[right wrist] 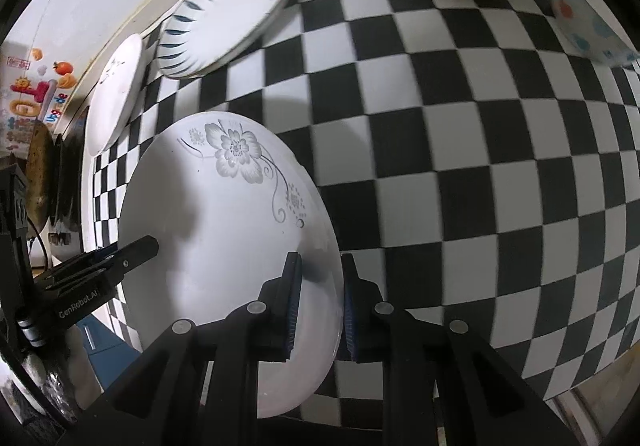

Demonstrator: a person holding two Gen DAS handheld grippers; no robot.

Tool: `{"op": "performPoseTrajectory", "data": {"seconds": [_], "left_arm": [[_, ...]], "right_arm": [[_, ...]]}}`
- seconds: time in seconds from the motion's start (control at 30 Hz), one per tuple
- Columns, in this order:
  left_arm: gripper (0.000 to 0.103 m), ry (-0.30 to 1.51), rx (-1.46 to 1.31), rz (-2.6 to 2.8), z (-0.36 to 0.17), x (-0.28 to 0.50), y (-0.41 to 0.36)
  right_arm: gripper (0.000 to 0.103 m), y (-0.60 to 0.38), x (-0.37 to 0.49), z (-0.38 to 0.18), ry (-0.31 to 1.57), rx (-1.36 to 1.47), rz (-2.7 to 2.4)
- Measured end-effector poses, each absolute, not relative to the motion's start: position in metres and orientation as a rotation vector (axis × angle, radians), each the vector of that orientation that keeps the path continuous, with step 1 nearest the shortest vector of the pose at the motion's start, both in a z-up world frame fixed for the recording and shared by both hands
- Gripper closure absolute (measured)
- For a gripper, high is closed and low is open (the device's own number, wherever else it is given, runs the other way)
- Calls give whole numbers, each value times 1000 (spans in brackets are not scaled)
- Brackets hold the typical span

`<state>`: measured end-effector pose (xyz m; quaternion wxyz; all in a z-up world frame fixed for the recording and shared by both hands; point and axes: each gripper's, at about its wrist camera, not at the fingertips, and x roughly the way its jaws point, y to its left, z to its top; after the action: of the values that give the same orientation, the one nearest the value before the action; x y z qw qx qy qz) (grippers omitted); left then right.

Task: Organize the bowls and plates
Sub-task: 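Lift the grey-flower plate with both tools toward the pink-flower plate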

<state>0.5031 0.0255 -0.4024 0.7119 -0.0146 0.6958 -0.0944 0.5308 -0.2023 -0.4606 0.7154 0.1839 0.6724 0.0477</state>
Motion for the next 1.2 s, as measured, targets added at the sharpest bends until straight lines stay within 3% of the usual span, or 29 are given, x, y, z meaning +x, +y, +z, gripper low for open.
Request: {"op": "performPoseTrajectory", "data": {"seconds": [0.87, 1.2], "left_arm": [[70, 1577, -48, -100, -428, 492, 9], [70, 1519, -41, -5, -412, 473, 13]], "right_arm": [[81, -215, 532, -493, 1520, 382, 173], [82, -219, 536, -486, 1521, 360, 189]]}}
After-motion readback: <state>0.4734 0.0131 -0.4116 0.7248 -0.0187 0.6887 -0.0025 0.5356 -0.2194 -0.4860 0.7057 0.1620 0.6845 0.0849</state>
